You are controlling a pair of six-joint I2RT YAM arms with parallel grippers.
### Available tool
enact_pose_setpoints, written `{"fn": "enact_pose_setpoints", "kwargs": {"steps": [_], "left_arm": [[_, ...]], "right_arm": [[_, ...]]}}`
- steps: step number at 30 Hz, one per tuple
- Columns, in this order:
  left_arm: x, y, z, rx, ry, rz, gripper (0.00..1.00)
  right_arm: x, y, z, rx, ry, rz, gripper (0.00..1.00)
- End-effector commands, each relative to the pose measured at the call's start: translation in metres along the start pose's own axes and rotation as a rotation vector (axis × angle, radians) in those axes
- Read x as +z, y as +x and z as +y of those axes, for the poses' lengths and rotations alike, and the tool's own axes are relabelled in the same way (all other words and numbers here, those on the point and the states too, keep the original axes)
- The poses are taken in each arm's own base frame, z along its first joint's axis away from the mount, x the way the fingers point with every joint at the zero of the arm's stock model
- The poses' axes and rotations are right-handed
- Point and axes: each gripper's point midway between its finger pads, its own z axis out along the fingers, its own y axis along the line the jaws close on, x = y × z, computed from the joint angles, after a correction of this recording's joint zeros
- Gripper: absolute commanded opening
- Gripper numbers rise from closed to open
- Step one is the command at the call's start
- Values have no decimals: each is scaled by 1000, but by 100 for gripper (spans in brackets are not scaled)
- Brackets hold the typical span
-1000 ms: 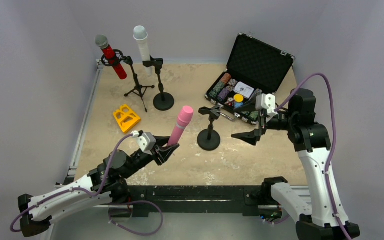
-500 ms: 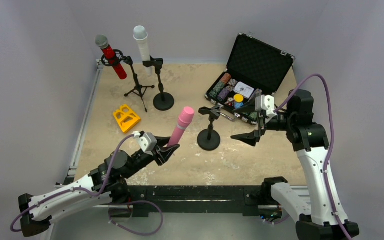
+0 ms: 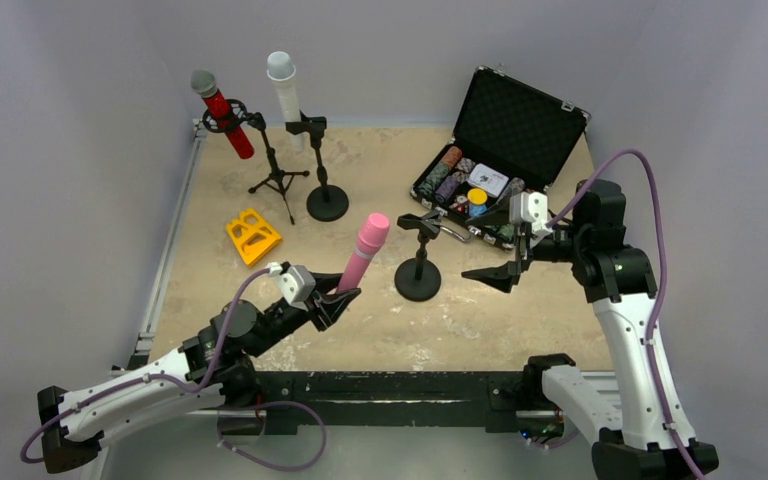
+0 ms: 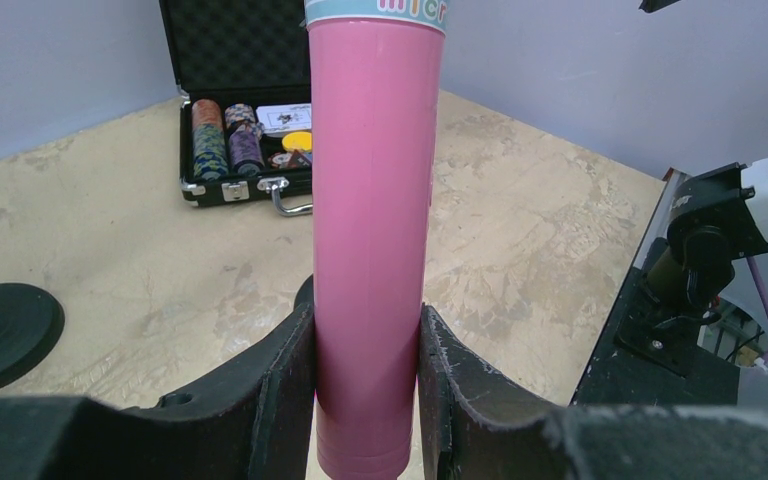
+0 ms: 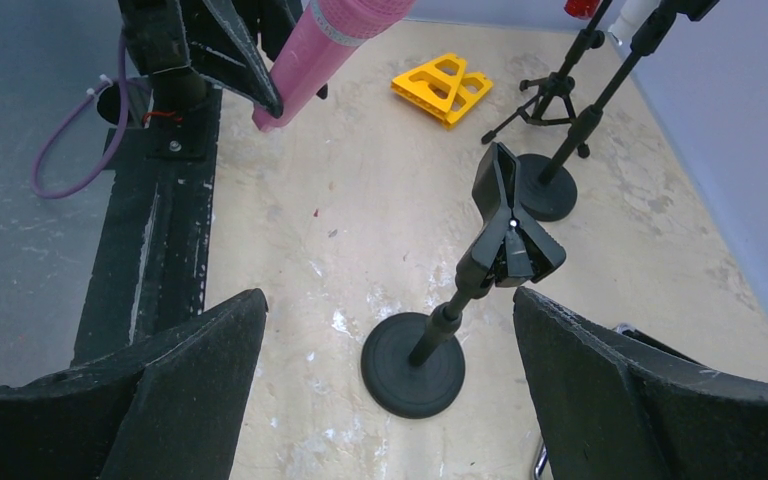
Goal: Attach the microphones to the stand
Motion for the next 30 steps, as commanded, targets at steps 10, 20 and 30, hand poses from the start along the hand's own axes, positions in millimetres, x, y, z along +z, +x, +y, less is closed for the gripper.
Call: {"fn": "enact_pose_setpoints", "kwargs": {"steps": [10,20,30], "left_arm": [[3,-16,-1,5,8,-71,0],[6,-20,5,10,-31,-92,0],[24,-44,15,61,-59,-137,0]], "right_arm": [[1,2,-1,-25,-10,-10,97],[2,11,0,-104,-47,8,99],[14,8,-43,-17,-10,94,98]]}}
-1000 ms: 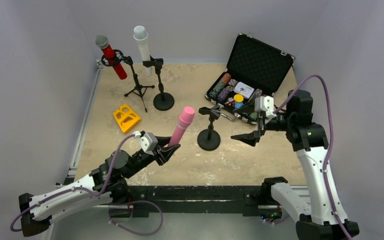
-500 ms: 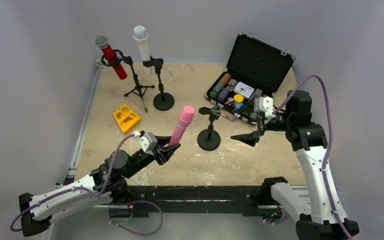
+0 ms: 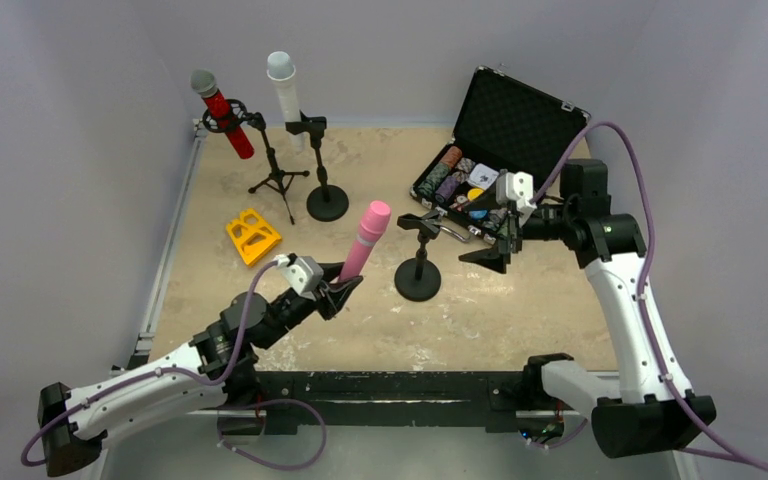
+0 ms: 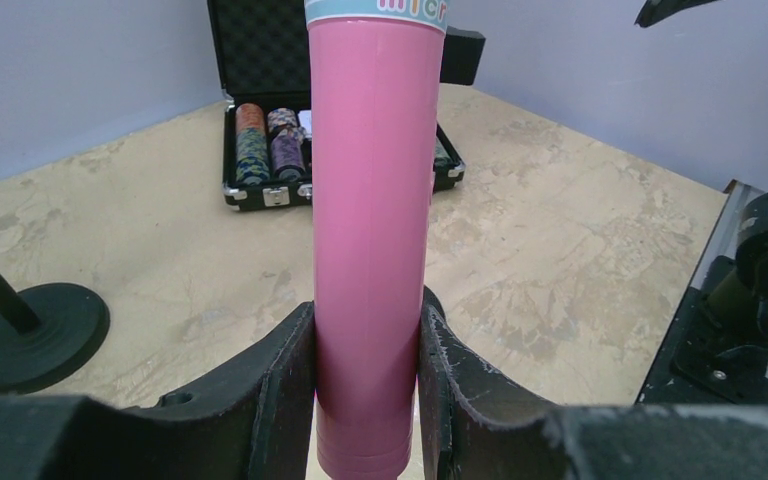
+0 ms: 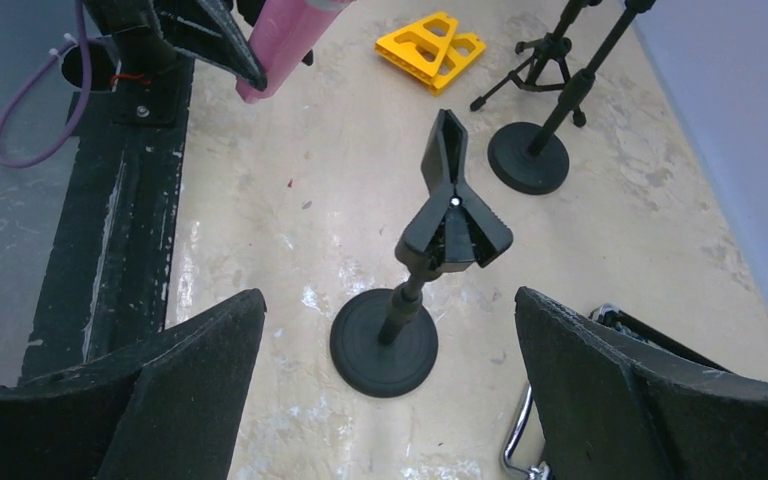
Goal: Attach the microphones to the stand
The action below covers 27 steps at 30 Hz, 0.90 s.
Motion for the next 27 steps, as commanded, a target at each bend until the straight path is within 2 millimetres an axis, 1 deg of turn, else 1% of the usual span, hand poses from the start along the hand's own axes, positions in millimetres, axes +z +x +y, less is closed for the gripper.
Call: {"fn": "enact_pose_setpoints", "kwargs": {"steps": [1,5,8,11,16,17,22,24,27], "left_arm": [[12,-46,0,31,1,-135,0],[23,-58,8,56,-28,-180,0],[31,-67,12,62,-31,-213,0],[38,-74,14,64,-24,-242,0],[48,-80,22,65,-3,-290,0],[52,-78,25,65,-4,-291,0],[69,-72,24,78,53,-303,0],[75,-72,24,81,68,-319,0],[84,-66,24,74,86,-318,0]], "right_arm": [[10,-10,-17,-9,5,39,98],[30,-5,-29,13,-29,94,98],[39,-5,-37,27,-63,107,98],[49,1,-44,39,-81,130,98],[64,17,-42,71,-135,169,96],[66,20,-41,74,-141,176,96],[72,32,-37,89,-145,197,92],[75,35,-36,89,-146,205,89],[78,37,-35,97,-146,212,81]]}}
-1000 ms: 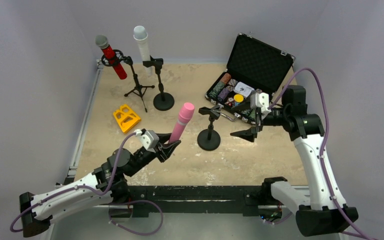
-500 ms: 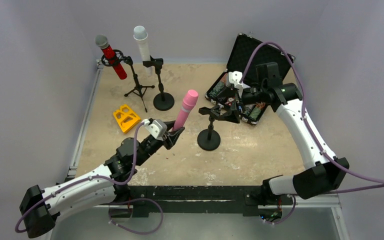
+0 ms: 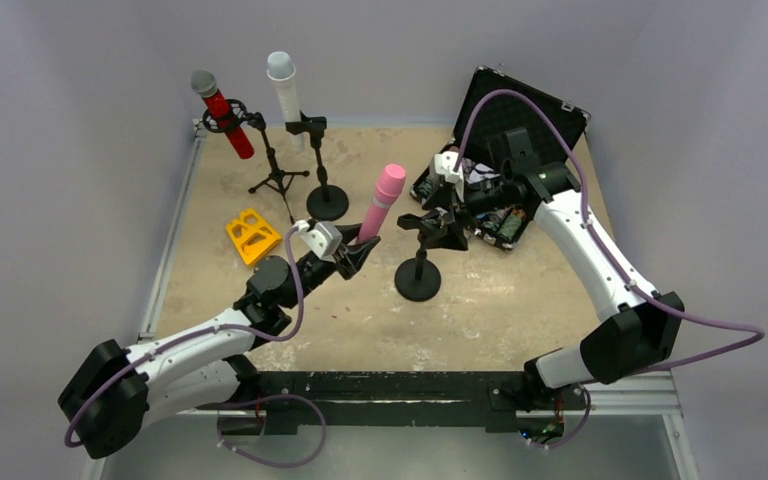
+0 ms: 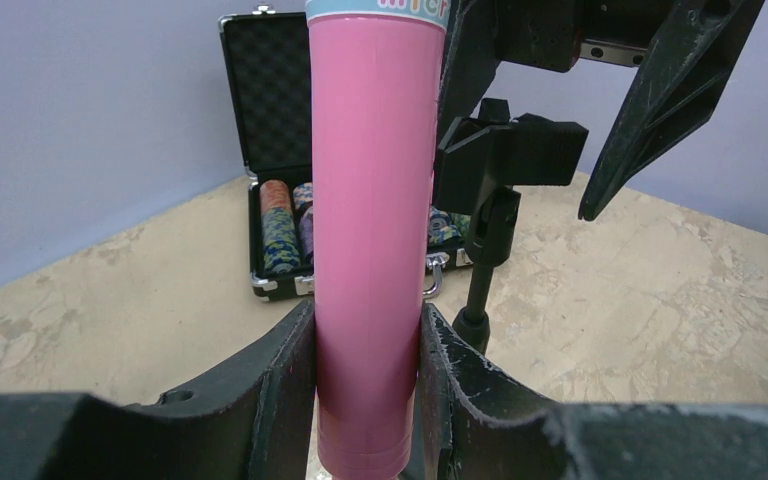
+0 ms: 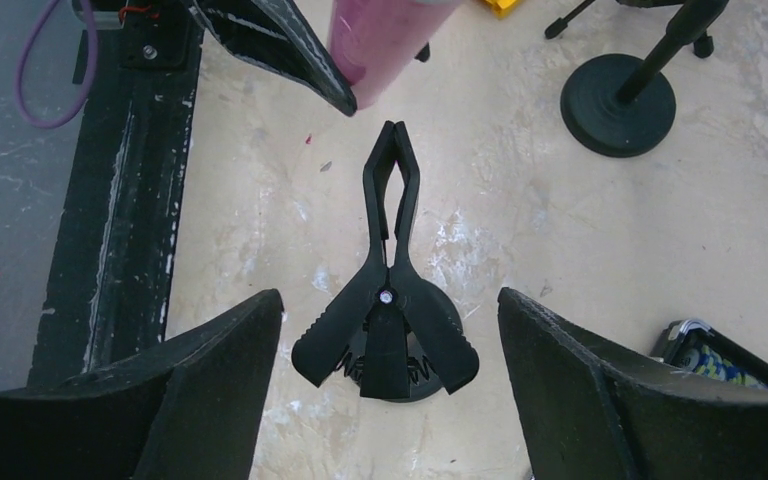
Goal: Attach the microphones to the stand
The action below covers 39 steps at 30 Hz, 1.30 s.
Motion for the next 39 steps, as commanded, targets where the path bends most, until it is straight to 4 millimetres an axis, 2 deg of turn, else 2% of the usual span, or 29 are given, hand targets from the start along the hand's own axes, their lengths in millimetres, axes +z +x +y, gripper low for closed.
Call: {"fn": "enact_pose_setpoints", "kwargs": {"steps": [1,4,8,11,14,21,25,27,28,29,31,33,35,39], "left_arm": [[17,-54,-10,-8,82,-204,0],[22,-49,-15,-20,115,-206,0],[28,-42,-20,-35,149,-196,0],[31,-38,-22,-50,162,-195,0],[34,-32,-29,-69,198,-188,0],[45,-10,-40,-131,260,-154,0],[50,-8,-43,-154,283,-166,0],[52,-10,-44,-154,288,-169,0],[52,-11,-44,-153,287,-170,0],[52,-11,-43,-151,285,-169,0],[50,-12,-42,-143,279,-166,0],[48,-12,-41,-140,269,-160,0],[46,-11,-40,-140,262,-158,0],[43,-9,-40,-145,257,-151,3]], "right_arm": [[2,-1,-1,-14,17,9,78],[2,0,-1,-9,15,12,63],[1,-3,5,-17,0,-5,30],[1,-5,8,-23,-4,-16,14],[1,-5,10,-11,-13,-24,8],[5,-9,18,16,-55,-66,4],[7,-8,21,43,-79,-81,4],[9,-8,23,66,-95,-89,7],[10,-8,23,87,-101,-93,13],[10,-8,22,105,-105,-92,26],[10,-8,24,127,-111,-90,60],[8,-11,26,134,-111,-95,81],[5,-16,28,139,-116,-112,87],[0,-23,33,135,-118,-130,91]]}}
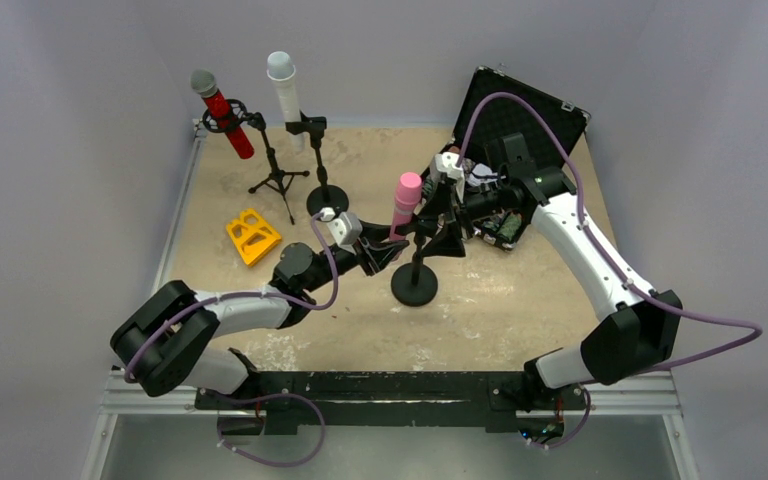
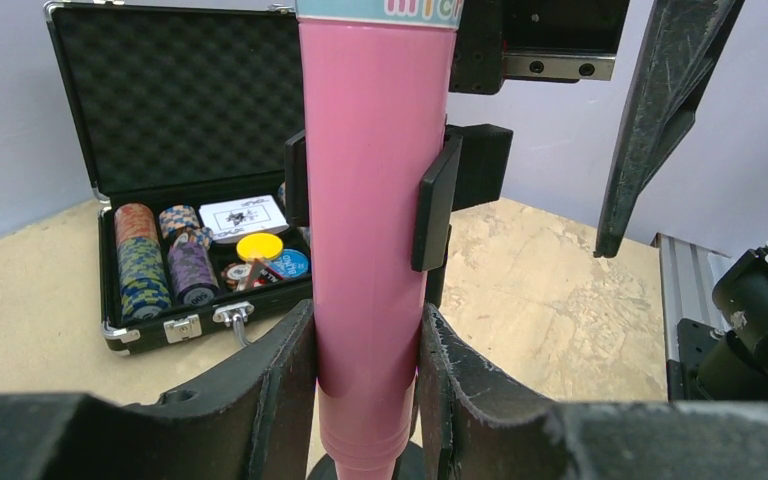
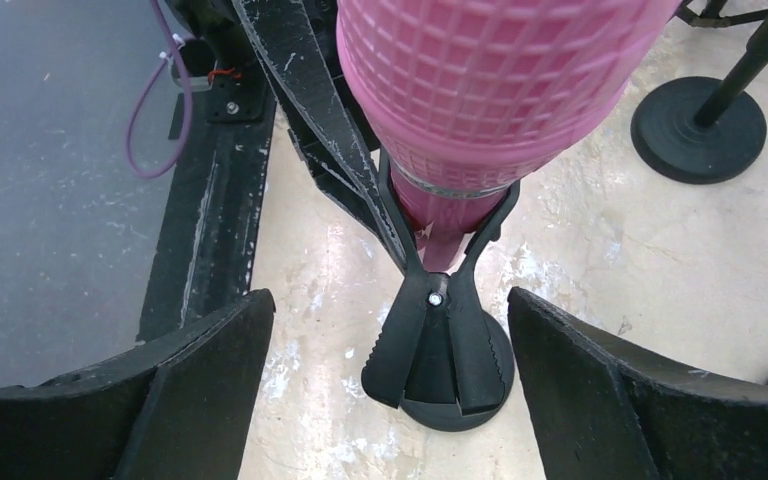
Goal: Attach the microphones to the stand
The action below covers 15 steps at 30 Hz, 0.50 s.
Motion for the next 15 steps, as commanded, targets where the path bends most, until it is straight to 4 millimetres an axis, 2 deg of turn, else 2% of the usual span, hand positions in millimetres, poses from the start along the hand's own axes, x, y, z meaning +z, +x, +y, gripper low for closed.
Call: {"fn": "enact_pose_setpoints", "kwargs": {"steps": [1,4,7,9,12,15], "left_arm": [[2,-41,-9,29,30,-124,5],[0,-43,-6,25,10,-130,24],[-4,-46,-3,22,-17,-133,52],[-8,-46,-1,22,-35,-131,65],[-14,-47,0,30,-54,-125,74],[-22,-47,-2,38,-60,-121,80]], "right_arm": [[-8,-17,16,4,-25,-50,91],[-15,-21,16,-3,-2,-60,93],[-24,-24,14,-11,30,-71,94],[-29,-25,15,-18,47,-77,95],[-35,-26,16,-33,66,-85,96],[-41,-26,20,-54,78,-97,97]]}}
